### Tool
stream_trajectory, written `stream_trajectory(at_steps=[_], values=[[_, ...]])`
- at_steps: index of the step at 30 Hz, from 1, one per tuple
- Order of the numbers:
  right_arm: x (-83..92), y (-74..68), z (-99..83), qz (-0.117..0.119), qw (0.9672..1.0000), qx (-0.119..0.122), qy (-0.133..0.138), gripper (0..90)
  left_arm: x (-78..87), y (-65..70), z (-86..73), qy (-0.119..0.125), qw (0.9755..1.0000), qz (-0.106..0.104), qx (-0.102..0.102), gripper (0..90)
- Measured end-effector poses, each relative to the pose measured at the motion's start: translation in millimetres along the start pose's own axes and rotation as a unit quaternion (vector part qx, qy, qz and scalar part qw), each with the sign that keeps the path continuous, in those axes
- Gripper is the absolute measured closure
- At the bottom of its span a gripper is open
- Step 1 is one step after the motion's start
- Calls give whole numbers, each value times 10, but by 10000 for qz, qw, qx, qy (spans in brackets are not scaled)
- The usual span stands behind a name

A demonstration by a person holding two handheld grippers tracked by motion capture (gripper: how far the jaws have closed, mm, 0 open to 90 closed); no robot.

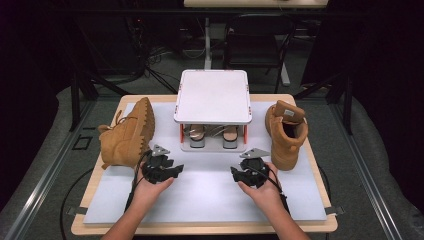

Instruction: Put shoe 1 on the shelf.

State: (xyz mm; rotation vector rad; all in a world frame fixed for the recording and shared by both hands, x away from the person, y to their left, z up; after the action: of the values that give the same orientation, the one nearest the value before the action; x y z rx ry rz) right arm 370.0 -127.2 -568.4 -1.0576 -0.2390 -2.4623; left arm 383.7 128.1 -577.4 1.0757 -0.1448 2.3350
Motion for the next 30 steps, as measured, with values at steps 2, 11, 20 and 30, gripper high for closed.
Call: stream_trajectory(at_steps=[2, 11, 20, 30], values=[[33, 12, -30, 31, 10000, -6, -19, 473, 46, -18, -38, 51, 10000, -12, -65, 526], [153, 4, -160, 240, 9996, -157, -73, 539, 189, -41, -221, -15, 9998, -208, -14, 532], [264, 63, -284, 92, 9999, 99, 106, 512, 271, -118, -315, 99, 9998, -158, 49, 507], [164, 187, -340, -25, 9999, 121, 66, 480, 215, -159, -368, -27, 9997, -187, 176, 506]])
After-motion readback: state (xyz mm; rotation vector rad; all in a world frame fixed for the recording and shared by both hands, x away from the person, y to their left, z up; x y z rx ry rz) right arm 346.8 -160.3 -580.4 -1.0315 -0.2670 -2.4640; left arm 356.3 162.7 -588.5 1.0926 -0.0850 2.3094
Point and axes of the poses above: each handheld gripper's, and its own axes: x roughly backward along the jaws, z roughly out of its top, y roughly to its right, the point moved 7 cm from there along -x, roughly forward along the jaws, and after that the axes turned 3 degrees about -y, right-handed, at the moved point
